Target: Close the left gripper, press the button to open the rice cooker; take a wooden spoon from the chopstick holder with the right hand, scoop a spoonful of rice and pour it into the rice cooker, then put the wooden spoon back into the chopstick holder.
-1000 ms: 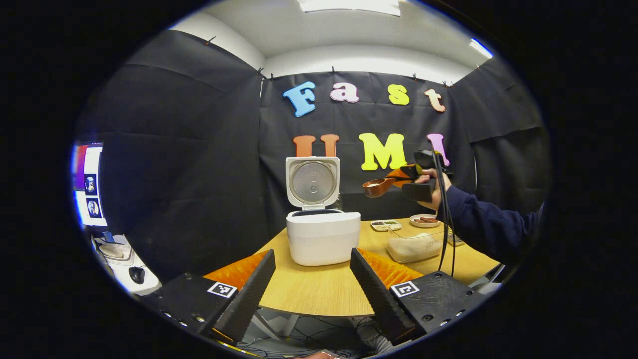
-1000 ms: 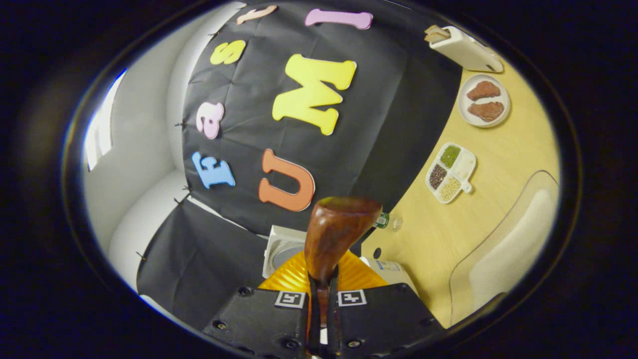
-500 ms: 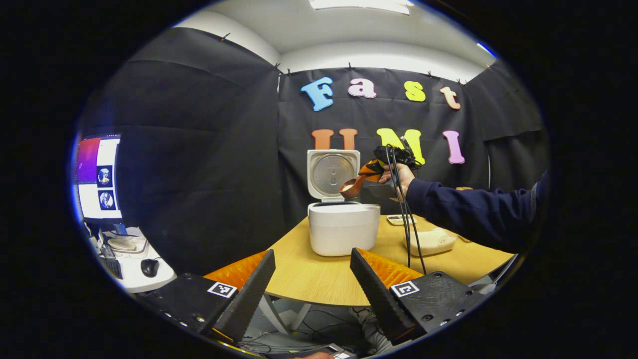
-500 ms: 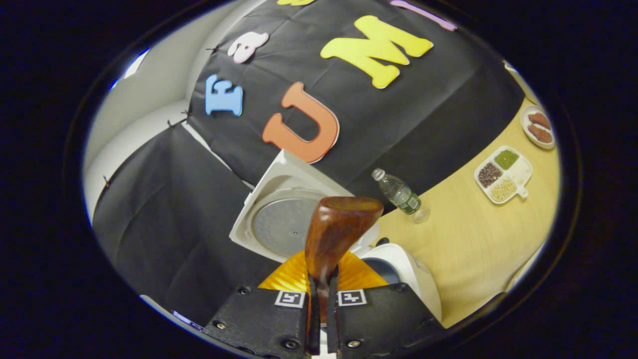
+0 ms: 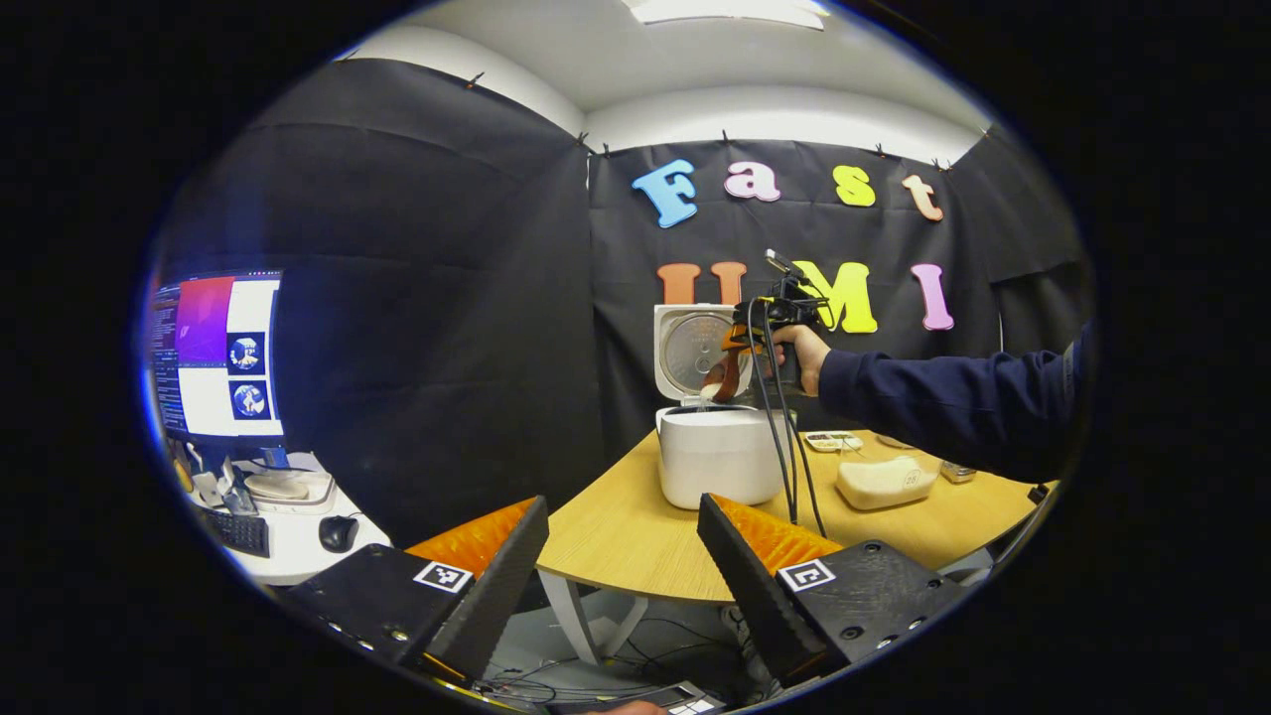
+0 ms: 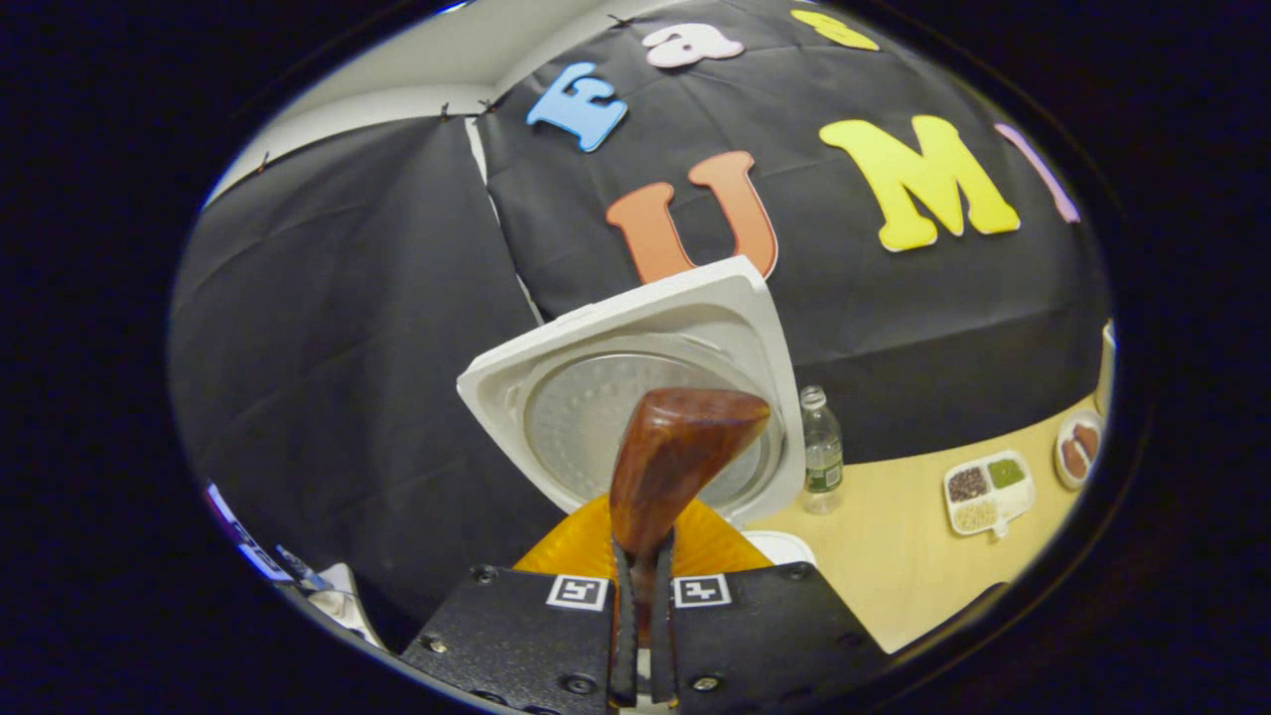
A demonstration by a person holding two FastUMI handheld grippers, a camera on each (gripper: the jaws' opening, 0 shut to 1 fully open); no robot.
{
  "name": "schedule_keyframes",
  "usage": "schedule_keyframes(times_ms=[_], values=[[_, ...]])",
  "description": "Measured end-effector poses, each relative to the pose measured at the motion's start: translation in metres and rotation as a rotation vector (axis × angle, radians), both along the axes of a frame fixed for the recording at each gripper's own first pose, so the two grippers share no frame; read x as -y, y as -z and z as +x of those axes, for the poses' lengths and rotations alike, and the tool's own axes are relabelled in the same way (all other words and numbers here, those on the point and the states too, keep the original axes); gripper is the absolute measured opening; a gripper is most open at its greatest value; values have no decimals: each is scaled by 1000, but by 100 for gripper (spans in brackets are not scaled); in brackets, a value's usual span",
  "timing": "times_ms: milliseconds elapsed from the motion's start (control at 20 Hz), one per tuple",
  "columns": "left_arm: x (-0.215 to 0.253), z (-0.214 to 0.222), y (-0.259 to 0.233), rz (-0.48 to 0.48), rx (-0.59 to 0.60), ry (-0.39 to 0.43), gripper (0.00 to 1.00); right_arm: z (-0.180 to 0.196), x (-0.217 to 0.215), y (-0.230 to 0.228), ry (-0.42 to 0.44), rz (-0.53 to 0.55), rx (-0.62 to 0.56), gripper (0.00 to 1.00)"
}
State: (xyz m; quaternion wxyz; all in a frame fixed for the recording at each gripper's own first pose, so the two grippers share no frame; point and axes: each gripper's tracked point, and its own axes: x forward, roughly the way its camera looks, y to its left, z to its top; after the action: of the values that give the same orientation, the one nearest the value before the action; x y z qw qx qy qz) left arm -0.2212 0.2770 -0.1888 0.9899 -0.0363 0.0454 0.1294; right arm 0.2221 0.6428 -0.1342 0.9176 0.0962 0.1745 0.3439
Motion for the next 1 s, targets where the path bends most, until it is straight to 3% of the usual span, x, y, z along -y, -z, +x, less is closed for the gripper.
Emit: schedule_keyframes(times_ms=[450,850,1000], values=[[-2,0,4,11,5,17,96,1,2,20,-10,-222,153,11],[0,-2,5,4,15,12,95,-13,10,31,-5,-509,391,10],[2,-3,5,2,20,18,95,-18,8,32,0,-531,429,11]])
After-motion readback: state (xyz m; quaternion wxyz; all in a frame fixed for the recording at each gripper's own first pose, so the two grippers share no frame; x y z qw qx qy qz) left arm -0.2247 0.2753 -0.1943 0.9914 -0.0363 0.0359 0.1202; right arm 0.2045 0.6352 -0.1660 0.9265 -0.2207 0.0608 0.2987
